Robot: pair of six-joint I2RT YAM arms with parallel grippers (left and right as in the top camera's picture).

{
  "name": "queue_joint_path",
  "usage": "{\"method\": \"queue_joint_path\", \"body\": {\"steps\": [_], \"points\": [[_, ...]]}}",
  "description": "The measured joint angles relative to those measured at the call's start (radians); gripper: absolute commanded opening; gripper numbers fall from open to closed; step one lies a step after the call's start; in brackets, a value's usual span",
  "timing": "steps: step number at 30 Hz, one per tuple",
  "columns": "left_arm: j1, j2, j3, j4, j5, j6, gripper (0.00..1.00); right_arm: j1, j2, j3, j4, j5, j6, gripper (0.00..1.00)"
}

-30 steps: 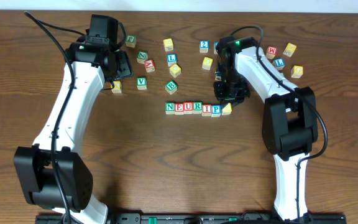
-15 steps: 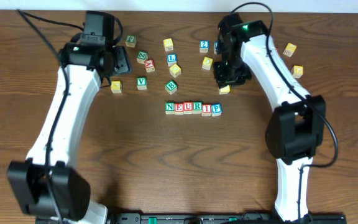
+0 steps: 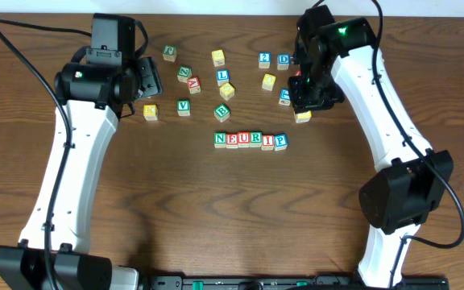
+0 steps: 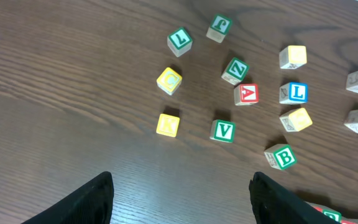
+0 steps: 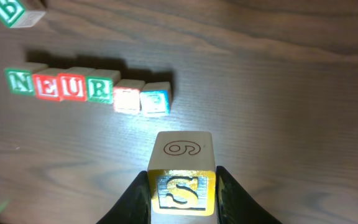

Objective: Spell out NEURIPS
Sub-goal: 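Lower the S block right of P and open the right gripper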

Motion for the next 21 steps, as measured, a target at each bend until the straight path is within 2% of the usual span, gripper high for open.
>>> {"method": "queue_joint_path", "body": {"steps": [12, 21], "points": [[0.007, 0.000, 0.000, -0.002, -0.003, 0.000, 0.69, 0.000, 0.002, -0.358, 0.335, 0.025, 0.025, 0.28], [0.007, 0.000, 0.000, -0.002, -0.003, 0.000, 0.69, 0.000, 0.001, -0.513, 0.509, 0.024, 0.052, 0.28]]}}
